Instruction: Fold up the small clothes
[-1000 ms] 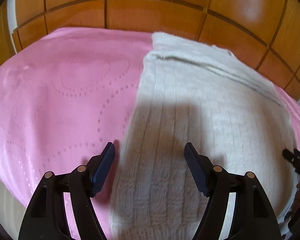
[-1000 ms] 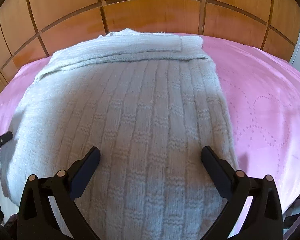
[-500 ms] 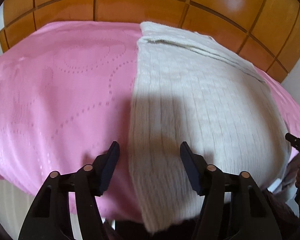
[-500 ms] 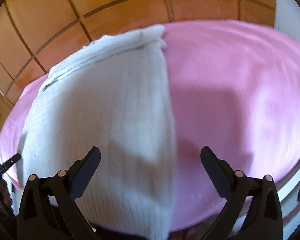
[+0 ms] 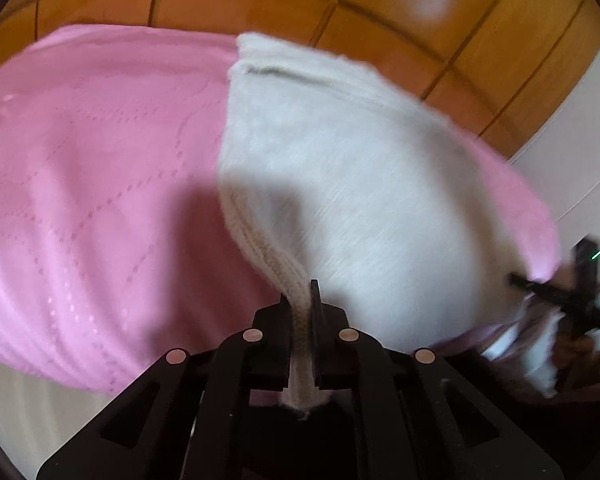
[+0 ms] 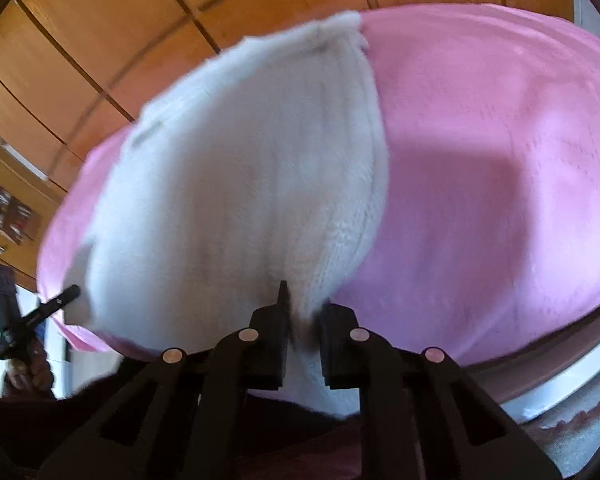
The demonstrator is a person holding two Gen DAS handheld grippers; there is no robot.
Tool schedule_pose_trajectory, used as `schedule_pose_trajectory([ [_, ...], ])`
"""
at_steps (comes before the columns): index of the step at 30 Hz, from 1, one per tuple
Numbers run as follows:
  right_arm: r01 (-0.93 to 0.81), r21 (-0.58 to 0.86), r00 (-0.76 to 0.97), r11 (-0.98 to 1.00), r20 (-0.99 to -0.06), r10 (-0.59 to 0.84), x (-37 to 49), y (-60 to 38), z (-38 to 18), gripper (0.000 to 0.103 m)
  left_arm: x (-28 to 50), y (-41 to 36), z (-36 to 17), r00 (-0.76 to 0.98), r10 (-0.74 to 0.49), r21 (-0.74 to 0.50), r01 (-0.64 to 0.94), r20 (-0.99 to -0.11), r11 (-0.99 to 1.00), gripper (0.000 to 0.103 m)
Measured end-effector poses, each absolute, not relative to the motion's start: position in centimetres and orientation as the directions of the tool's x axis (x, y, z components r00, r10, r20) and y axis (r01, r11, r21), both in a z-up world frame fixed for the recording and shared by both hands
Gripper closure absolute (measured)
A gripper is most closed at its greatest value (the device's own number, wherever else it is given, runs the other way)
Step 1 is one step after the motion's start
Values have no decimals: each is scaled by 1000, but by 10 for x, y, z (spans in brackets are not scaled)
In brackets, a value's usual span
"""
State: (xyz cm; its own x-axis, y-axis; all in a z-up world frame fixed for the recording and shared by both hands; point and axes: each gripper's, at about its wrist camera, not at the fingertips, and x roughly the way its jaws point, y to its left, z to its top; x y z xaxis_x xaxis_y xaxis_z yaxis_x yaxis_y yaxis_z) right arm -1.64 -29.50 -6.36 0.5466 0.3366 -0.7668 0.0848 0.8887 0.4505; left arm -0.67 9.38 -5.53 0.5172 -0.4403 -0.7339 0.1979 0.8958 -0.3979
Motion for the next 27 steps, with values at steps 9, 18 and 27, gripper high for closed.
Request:
schedule_pose_trajectory([
  [9,88,594,673,800,-628,392,42,-319,-29,92,72,97,-20,578,-521,-510,199,-628,837,97],
  [18,183,617,703,765,-626,337,126,-350,-36,77,166,99,-19,642,-390,-466,58,-660,883,93],
  [27,214,612,724,762,-622,297,82,-377,-49,11,131,128,-53,614,-398,-452,75,-681,889,38],
])
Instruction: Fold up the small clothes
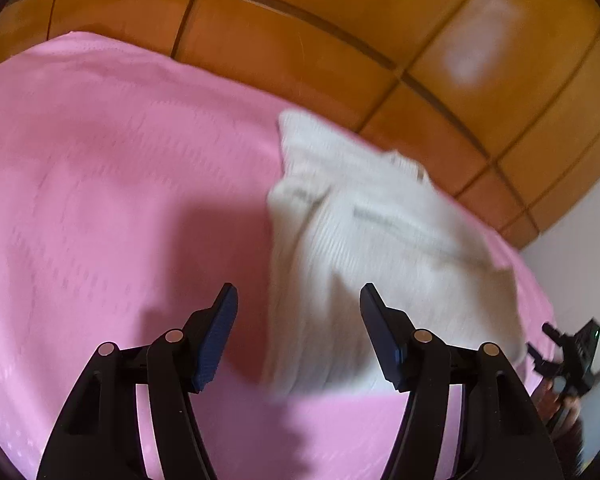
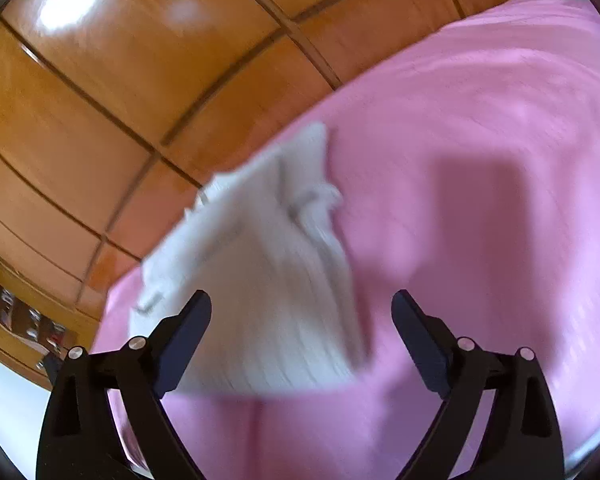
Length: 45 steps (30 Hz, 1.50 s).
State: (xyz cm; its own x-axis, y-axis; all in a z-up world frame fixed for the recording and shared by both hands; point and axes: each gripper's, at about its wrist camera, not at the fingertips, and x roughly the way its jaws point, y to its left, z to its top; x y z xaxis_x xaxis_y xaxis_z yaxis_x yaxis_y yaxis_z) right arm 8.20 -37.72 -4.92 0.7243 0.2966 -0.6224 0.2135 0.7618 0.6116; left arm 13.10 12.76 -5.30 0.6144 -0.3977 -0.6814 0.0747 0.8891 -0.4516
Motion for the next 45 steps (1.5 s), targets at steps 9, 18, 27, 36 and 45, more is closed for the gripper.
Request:
schedule_pose_trajectory([
  [9,150,441,663,885,-709,241,106,-323,-66,39,113,98,-67,598,-442,-450,148,-669,881,40],
  [18,109,456,654,883,-702,282,92,-312,-49,84,105,99,-63,571,-452,-448,159,-685,880,87],
  [27,73,494,626,866,-699,346,26,-320,-40,85,39,107,-53,512,-486,-458,191,-708,868,88],
  [36,141,409,560,902,-784,268,-41,-325,-55,59,-18,108,-62,467,-321,-282,152,-824,947,69],
  [45,-42,317,652,947,-709,267,11,-272,-22,50,11,51,-13,574,-417,-236,365,-705,901,68],
])
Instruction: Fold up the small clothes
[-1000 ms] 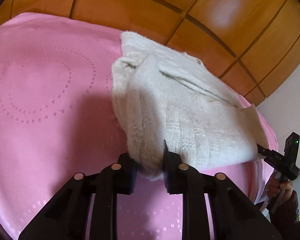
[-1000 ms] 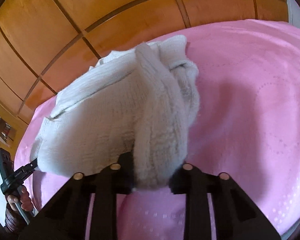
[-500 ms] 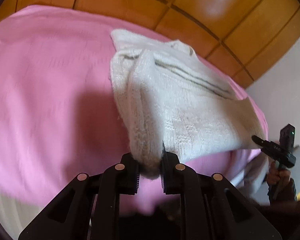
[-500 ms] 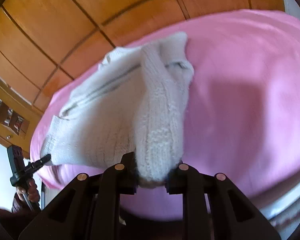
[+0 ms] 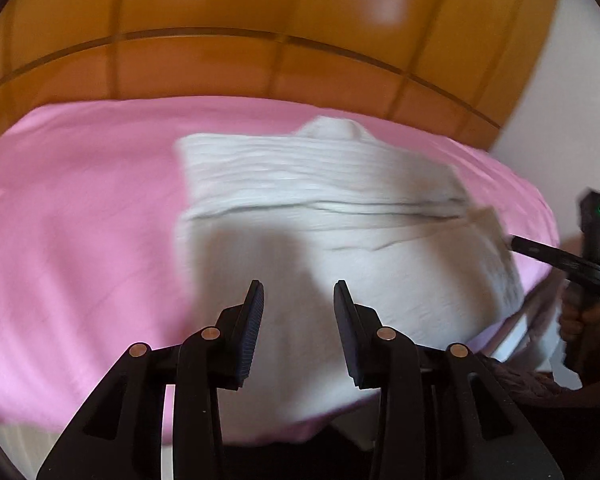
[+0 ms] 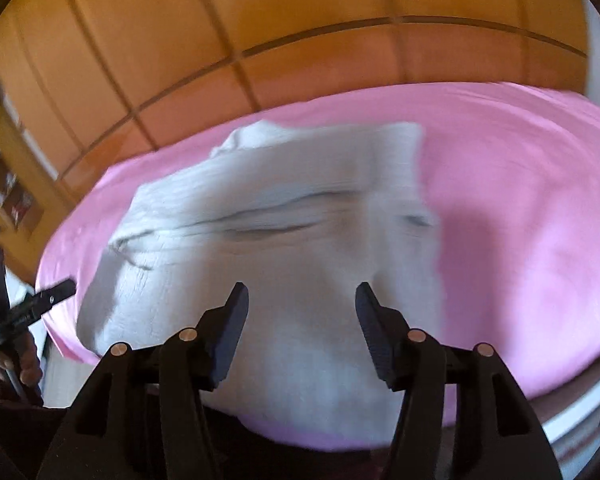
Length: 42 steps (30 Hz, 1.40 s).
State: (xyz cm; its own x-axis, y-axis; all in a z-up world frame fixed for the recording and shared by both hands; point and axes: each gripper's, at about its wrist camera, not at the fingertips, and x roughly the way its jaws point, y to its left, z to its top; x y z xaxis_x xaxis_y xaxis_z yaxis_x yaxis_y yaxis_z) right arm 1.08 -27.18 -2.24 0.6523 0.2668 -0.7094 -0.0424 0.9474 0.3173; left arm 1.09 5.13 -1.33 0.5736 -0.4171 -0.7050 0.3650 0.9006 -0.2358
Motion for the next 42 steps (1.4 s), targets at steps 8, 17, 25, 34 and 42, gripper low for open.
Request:
schedule_pose_trajectory([
  [8,-136,205,561,969,-791,246,54,-222,-68,96,49,4,-61,480,-393,-186,423,-784,887,91],
  [17,-108,260,671,959,-693,264,49,-238,-20,99,43,21,-26,636,-396,-201,359,-663,911,101],
  [25,-40,197,633,980,-753,177,74,-227,-74,98,67,-9,-65,635,-247,-63,298,-732,953,101],
  [34,-36,196,649,980,-741,172,73,-227,-74,97,37,38,-36,731,-162,-1,216,-663,976,38],
  [42,-45,195,641,980,-746,178,69,-228,-70,94,59,39,-59,680,-152,53,270,-717,961,82],
])
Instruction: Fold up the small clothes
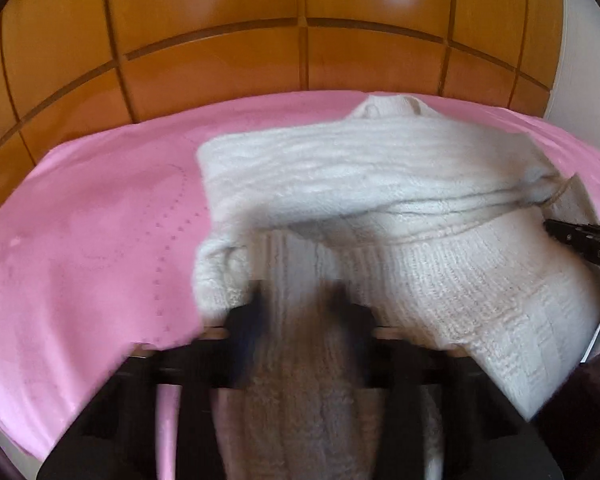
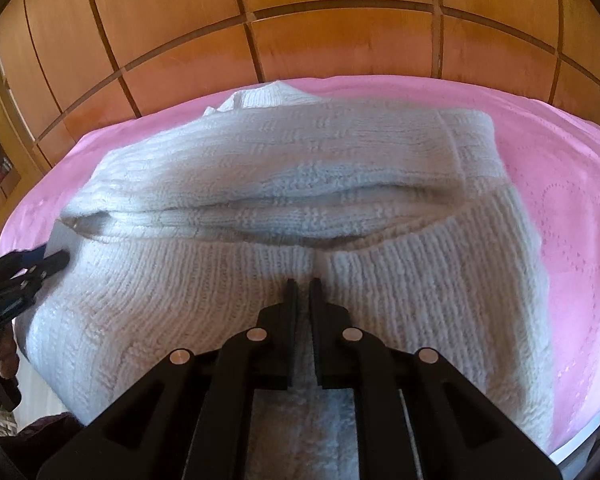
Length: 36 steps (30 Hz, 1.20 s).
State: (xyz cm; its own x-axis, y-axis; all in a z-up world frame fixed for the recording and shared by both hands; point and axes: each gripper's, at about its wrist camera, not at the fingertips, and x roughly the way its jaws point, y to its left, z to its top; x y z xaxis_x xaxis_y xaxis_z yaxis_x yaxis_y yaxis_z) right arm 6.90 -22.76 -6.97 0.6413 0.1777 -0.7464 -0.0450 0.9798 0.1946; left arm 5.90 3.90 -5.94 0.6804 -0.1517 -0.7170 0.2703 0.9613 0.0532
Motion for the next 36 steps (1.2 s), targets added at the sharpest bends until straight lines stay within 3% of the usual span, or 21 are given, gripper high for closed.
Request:
schedule_pose_trajectory([
  [1,-52,201,639,978,-747,187,69,-228,-66,88,59,36,-61,694,-129,81,262,-709,962,90],
  [2,-62,215,636,975,-744,205,68,-230,-62,78,60,38,-62,696,-127,77,254,-706,964,91],
  [4,-66,228,657,972,-723,214,63,-239,-47,70,58,40,-60,701,-131,58,239,-701,969,95],
  [8,25,189,726,982,-679,112,44,-274,-21,65,57,43,-57,712,-132,61,240,-690,969,96],
  [11,106,119,730,987,-683,4,36,-296,-21,55,53,44,-54,718,-136,57,238,-683,970,96],
  [13,135,92,713,987,-700,-32,38,-303,-28,54,52,47,-50,723,-142,45,233,-676,971,96],
  [15,144,88,693,986,-720,-37,42,-305,-36,58,48,49,-46,729,-145,35,226,-669,973,96],
  [17,128,91,667,988,-745,-17,48,-301,-44,95,44,50,-43,736,-140,40,222,-662,974,96],
  [20,106,25,667,994,-743,-52,45,-289,-44,96,35,52,-33,760,-124,55,206,-638,977,97],
  [29,93,156,776,983,-630,27,30,-308,29,97,16,73,23,807,-173,14,219,-565,976,98],
  [36,125,187,811,974,-585,9,100,-322,50,97,84,78,44,827,-183,-62,178,-531,982,98],
])
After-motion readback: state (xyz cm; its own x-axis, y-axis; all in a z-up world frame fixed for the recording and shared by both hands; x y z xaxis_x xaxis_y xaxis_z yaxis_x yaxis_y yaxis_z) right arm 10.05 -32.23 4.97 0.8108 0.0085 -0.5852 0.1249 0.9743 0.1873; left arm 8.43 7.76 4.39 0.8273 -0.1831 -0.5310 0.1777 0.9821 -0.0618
